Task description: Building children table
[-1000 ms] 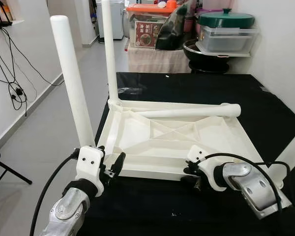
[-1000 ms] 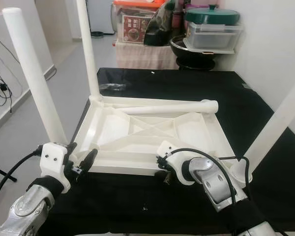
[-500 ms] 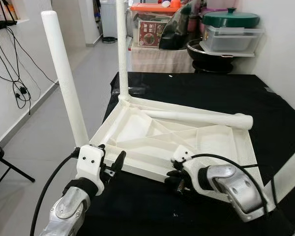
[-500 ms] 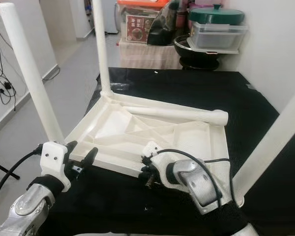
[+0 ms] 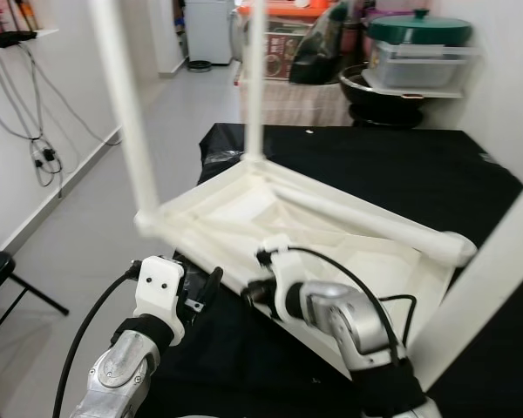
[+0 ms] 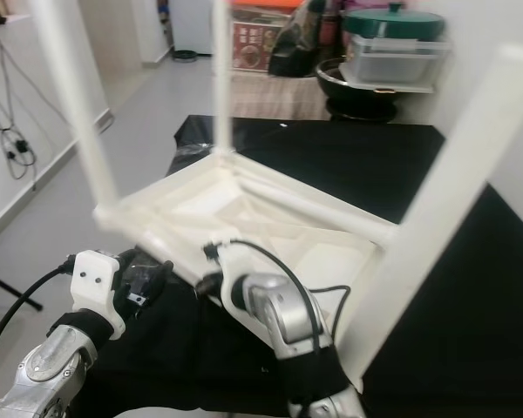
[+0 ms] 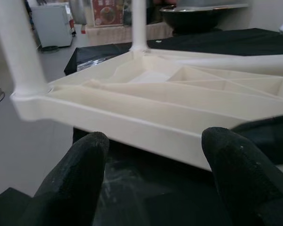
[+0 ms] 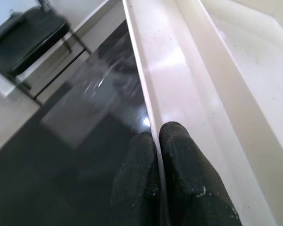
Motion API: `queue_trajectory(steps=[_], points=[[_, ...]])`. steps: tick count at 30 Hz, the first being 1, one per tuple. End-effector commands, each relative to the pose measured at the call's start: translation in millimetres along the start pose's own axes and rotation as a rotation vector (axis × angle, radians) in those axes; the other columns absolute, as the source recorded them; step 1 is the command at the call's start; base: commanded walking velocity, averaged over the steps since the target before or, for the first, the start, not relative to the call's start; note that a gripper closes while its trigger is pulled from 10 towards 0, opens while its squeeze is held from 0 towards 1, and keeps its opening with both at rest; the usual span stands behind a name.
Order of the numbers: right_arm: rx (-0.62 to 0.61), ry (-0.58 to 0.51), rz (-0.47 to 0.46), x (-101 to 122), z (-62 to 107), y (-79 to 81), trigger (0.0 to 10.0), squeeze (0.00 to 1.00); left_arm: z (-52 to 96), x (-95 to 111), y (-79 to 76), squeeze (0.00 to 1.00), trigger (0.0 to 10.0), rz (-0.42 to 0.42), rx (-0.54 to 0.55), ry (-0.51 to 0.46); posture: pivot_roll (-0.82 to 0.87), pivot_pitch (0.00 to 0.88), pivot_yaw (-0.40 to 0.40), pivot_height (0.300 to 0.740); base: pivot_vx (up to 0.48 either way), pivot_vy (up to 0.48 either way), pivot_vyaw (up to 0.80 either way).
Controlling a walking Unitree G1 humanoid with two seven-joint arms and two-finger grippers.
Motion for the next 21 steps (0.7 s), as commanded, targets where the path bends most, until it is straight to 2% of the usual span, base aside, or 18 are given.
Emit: queue_trajectory(steps=[1, 2, 4, 8, 9, 10, 11, 12, 14, 15, 16, 19, 21], points=[[-0.242, -0.173, -0.021, 35, 3.3, -32.3, 0.0, 0.00, 0.3, -1, -2.3, 0.00, 10.0, -0.016, -0.002, 0.008, -0.02, 0.005, -0.059, 0.740, 0.000, 0.000, 0.00], [-0.242, -0.173, -0.021, 35, 3.3, -32.3, 0.0, 0.00, 0.3, -1, -2.3, 0.00, 10.0, -0.016, -0.002, 0.008, -0.02, 0.005, -0.059, 0.740, 0.000, 0.000, 0.00], [-0.331, -0.235, -0.047, 53, -2.8, -41.0, 0.0, 0.00, 1.3, -1, -2.8, 0.00, 10.0, -0.014, 0.003, 0.007, -0.01, 0.008, -0.066, 0.740, 0.000, 0.000, 0.00], [-0.352, -0.256, -0.057, 61, -4.6, -41.1, 0.0, 0.00, 2.6, 0, -2.8, 0.00, 10.0, -0.013, 0.008, 0.007, -0.01, 0.011, -0.068, 0.740, 0.000, 0.000, 0.00], [-0.359, -0.261, -0.064, 64, -5.9, -39.3, 3.0, 0.00, 3.1, 0, -2.9, 0.00, 10.0, -0.012, 0.010, 0.007, -0.01, 0.013, -0.068, 0.740, 0.000, 0.000, 0.00], [-0.366, -0.266, -0.080, 64, -7.0, -37.5, 3.0, 0.00, 3.3, -1, -3.0, 0.00, 10.0, -0.012, 0.011, 0.007, -0.01, 0.013, -0.068, 0.740, 0.000, 0.000, 0.00], [-0.367, -0.269, -0.067, 65, -8.7, -33.9, 10.0, 0.00, 3.4, -1, -3.3, 0.00, 10.0, -0.011, 0.010, 0.008, -0.01, 0.013, -0.066, 0.740, 0.000, 0.000, 0.00], [-0.338, -0.294, -0.040, 69, -9.3, -27.2, 10.0, 0.15, 3.1, -1, -3.4, 0.00, 10.0, -0.011, 0.009, 0.009, -0.01, 0.014, -0.063, 0.740, 0.000, 0.000, 0.00], [-0.316, -0.312, -0.020, 72, -9.5, -22.4, 10.0, 0.15, 2.9, -1, -3.5, 0.00, 10.0, -0.011, 0.008, 0.010, -0.01, 0.014, -0.063, 0.740, 0.000, 0.000, 0.00], [-0.267, -0.348, -0.014, 77, -9.6, -16.0, 10.0, 1.00, 2.5, -1, -3.1, 0.00, 10.0, -0.011, 0.007, 0.010, -0.01, 0.014, -0.061, 0.740, 0.000, 0.000, 0.00], [-0.267, -0.348, -0.014, 77, -9.6, -16.0, 10.0, 1.00, 2.5, -1, -3.1, 0.00, 10.0, -0.011, 0.007, 0.010, -0.01, 0.014, -0.061, 0.740, 0.000, 0.000, 0.00], [-0.118, -0.468, 0.009, 94, -1.8, -2.2, 10.0, 1.00, 1.7, 0, -0.9, 0.00, 10.0, -0.014, 0.006, 0.009, -0.02, 0.015, -0.056, 0.740, 0.000, 0.000, 0.00], [-0.076, -0.508, 0.037, 98, 3.9, -0.2, 10.0, 1.00, 1.2, -1, -0.6, 0.00, 10.0, -0.015, 0.005, 0.009, -0.03, 0.015, -0.056, 0.740, 0.000, 0.000, 0.00]])
Point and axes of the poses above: a point about 5 cm out from each wrist's last joint towards the gripper, its own z axis pointing back from the gripper into the wrist, its own x axis along the axis of the wrist's last joint, y = z × x, the point moved 2 cm from there along -z, pointing out of the wrist towards the gripper, and after that the axes turned 4 degrees about z, right-handed, at the moved point
